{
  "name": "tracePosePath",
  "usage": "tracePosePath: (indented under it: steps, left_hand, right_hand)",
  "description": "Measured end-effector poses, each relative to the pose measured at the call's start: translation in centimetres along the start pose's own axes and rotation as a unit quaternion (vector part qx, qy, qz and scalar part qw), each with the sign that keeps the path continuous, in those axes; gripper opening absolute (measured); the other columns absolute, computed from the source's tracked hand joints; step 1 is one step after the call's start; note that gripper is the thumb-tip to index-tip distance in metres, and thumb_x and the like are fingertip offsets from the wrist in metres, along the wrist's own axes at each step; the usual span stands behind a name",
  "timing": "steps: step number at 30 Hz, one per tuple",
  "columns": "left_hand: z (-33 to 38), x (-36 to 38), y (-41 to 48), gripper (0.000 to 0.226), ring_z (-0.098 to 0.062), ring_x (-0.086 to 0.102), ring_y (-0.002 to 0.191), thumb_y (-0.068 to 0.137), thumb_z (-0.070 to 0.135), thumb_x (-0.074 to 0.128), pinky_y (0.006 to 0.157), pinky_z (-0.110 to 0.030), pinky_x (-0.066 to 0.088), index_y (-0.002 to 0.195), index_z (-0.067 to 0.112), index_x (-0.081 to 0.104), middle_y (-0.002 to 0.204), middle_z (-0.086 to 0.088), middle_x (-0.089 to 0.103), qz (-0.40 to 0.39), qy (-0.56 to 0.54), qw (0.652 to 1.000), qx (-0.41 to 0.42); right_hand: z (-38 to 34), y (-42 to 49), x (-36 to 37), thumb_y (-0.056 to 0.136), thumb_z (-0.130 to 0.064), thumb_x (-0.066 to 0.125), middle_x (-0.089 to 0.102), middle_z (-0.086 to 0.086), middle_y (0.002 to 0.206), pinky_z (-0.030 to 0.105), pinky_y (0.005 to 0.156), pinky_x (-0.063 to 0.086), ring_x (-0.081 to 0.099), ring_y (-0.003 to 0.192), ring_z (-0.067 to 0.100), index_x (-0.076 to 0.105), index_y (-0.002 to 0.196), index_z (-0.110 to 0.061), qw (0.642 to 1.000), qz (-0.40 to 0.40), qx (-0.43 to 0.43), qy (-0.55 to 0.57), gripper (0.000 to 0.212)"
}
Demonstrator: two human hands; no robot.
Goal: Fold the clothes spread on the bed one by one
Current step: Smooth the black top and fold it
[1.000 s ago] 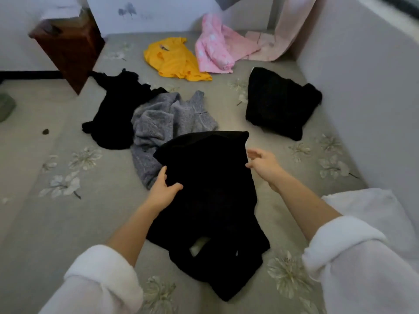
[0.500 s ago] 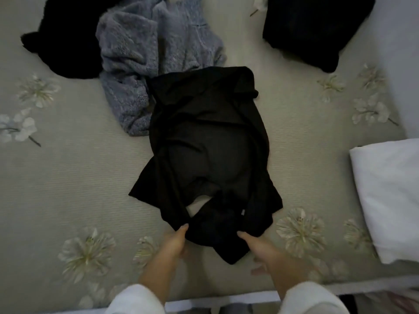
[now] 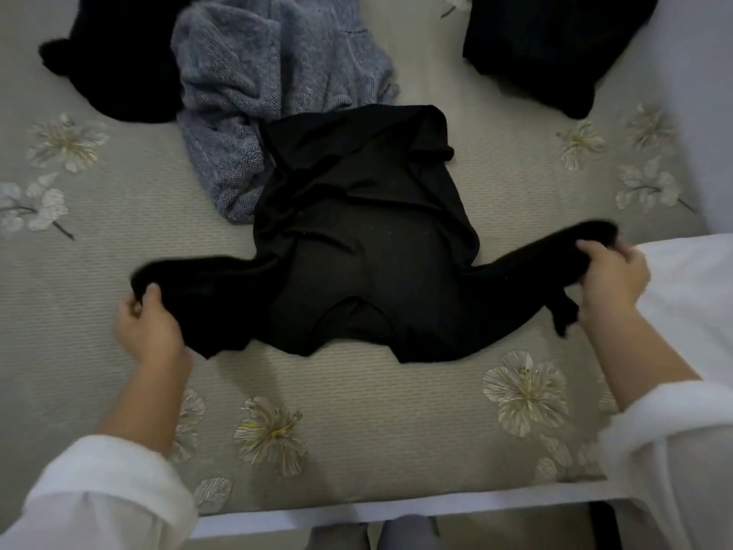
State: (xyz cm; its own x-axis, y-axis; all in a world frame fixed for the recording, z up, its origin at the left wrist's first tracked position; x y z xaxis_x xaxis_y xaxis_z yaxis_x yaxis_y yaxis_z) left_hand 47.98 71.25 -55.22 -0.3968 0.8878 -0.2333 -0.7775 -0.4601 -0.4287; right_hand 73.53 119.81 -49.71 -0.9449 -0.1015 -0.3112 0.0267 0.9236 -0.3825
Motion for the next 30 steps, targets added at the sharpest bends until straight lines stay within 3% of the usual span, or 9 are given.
tracePosePath:
  steps: [4, 7, 11, 14, 17, 19, 21, 23, 30]
  left_hand:
    - [0.7, 1.0, -0.5, 0.063, -0.023, 0.048, 0.124, 0.080, 0.016, 0.065, 0.107, -0.032, 0.037, 0.138, 0.009, 0.042, 0.137, -0.013, 0.049, -0.068, 0.212, 0.957, 0.187]
    - [-3.3, 2.9, -4.5, 0.066, -0.035, 0.037, 0.132, 0.075, 0.011, 0.072, 0.108, -0.045, 0.029, 0.136, 0.006, 0.047, 0.142, -0.018, 0.043, -0.211, 0.448, 0.807, 0.321]
    - [-11.2, 4.1, -7.6, 0.077, -0.022, -0.001, 0.148, 0.088, 0.016, 0.054, 0.118, -0.040, 0.009, 0.153, 0.021, 0.012, 0.161, -0.003, 0.001, -0.386, 0.670, 0.512, 0.375]
    - [-12.6, 5.2, -7.5, 0.064, -0.025, 0.006, 0.148, 0.095, 0.007, 0.039, 0.118, -0.039, 0.007, 0.152, 0.014, 0.010, 0.160, -0.009, 0.007, -0.359, 0.721, 0.420, 0.418]
    - [-11.9, 7.0, -7.3, 0.043, -0.026, 0.040, 0.130, 0.095, 0.011, 0.043, 0.113, -0.040, 0.023, 0.137, 0.017, 0.038, 0.140, -0.008, 0.041, -0.348, 0.711, 0.398, 0.464]
    - [-10.7, 8.0, -7.3, 0.026, -0.023, 0.053, 0.112, 0.095, 0.014, 0.044, 0.102, -0.036, 0.035, 0.120, 0.019, 0.051, 0.118, -0.003, 0.054, -0.374, 0.699, 0.399, 0.461]
    - [-9.6, 8.3, -7.6, 0.013, -0.025, 0.060, 0.093, 0.095, 0.019, 0.041, 0.077, -0.033, 0.042, 0.096, 0.018, 0.055, 0.098, -0.003, 0.060, -0.417, 0.675, 0.429, 0.432]
    - [-9.2, 7.6, -8.1, 0.015, -0.025, 0.057, 0.078, 0.093, 0.023, 0.040, 0.061, -0.032, 0.036, 0.085, 0.018, 0.051, 0.086, -0.003, 0.061, -0.455, 0.663, 0.456, 0.381]
    - [-13.5, 0.7, -11.3, 0.037, -0.024, 0.059, 0.099, 0.088, 0.028, 0.048, 0.074, -0.028, 0.041, 0.124, 0.025, 0.046, 0.107, -0.007, 0.065, -0.561, 0.681, 0.437, 0.176]
  right_hand:
    - [3.1, -3.9, 3.5, 0.078, -0.003, 0.068, 0.049, 0.012, 0.136, 0.033, 0.109, 0.036, 0.047, 0.123, 0.019, 0.043, 0.136, -0.006, 0.946, -0.124, -0.176, -0.242, 0.064]
    - [10.2, -9.4, 6.0, 0.076, -0.010, 0.066, 0.047, 0.011, 0.134, 0.040, 0.103, 0.033, 0.042, 0.126, 0.028, 0.049, 0.130, -0.009, 0.814, -0.264, -0.252, -0.451, 0.056]
    - [18.4, -13.5, 7.2, 0.086, -0.017, 0.053, 0.016, 0.006, 0.158, 0.040, 0.115, 0.018, 0.014, 0.146, 0.022, 0.015, 0.150, -0.012, 0.569, -0.369, -0.345, -0.650, 0.075]
    - [19.6, -12.8, 7.1, 0.096, -0.012, 0.039, 0.013, 0.011, 0.160, 0.041, 0.117, 0.015, 0.014, 0.147, 0.025, 0.007, 0.152, -0.006, 0.490, -0.345, -0.381, -0.704, 0.064]
    - [18.4, -12.5, 7.8, 0.085, -0.008, 0.064, 0.053, 0.023, 0.135, 0.037, 0.102, 0.042, 0.055, 0.123, 0.029, 0.053, 0.128, -0.001, 0.467, -0.351, -0.464, -0.666, 0.045]
    - [16.5, -12.1, 8.3, 0.070, -0.007, 0.076, 0.069, 0.014, 0.093, 0.030, 0.072, 0.051, 0.068, 0.083, 0.029, 0.068, 0.091, -0.008, 0.513, -0.342, -0.467, -0.634, 0.022]
    - [14.6, -10.9, 8.0, 0.085, -0.015, 0.058, 0.066, 0.010, 0.097, 0.031, 0.068, 0.043, 0.063, 0.089, 0.030, 0.062, 0.099, -0.013, 0.609, -0.359, -0.336, -0.622, 0.015]
    - [14.0, -9.6, 6.6, 0.087, -0.019, 0.051, 0.065, 0.010, 0.104, 0.032, 0.070, 0.043, 0.060, 0.096, 0.031, 0.057, 0.112, -0.019, 0.643, -0.384, -0.227, -0.622, 0.026]
    - [17.3, -12.1, -0.2, 0.075, -0.021, 0.057, 0.067, 0.004, 0.113, 0.024, 0.083, 0.049, 0.061, 0.102, 0.021, 0.067, 0.115, -0.028, 0.511, -0.518, -0.100, -0.679, 0.041]
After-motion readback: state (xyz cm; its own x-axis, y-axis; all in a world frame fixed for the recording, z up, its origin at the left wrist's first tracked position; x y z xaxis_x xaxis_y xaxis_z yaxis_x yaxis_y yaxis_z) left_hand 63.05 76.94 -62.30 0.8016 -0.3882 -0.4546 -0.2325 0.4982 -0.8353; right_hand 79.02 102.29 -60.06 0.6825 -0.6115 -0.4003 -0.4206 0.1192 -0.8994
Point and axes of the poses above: each hand's wrist, its own y-axis towards the middle knuckle, its own x-axis out of the palm, z = x × y, the point moved 4 cm from there along y, towards the middle knuckle
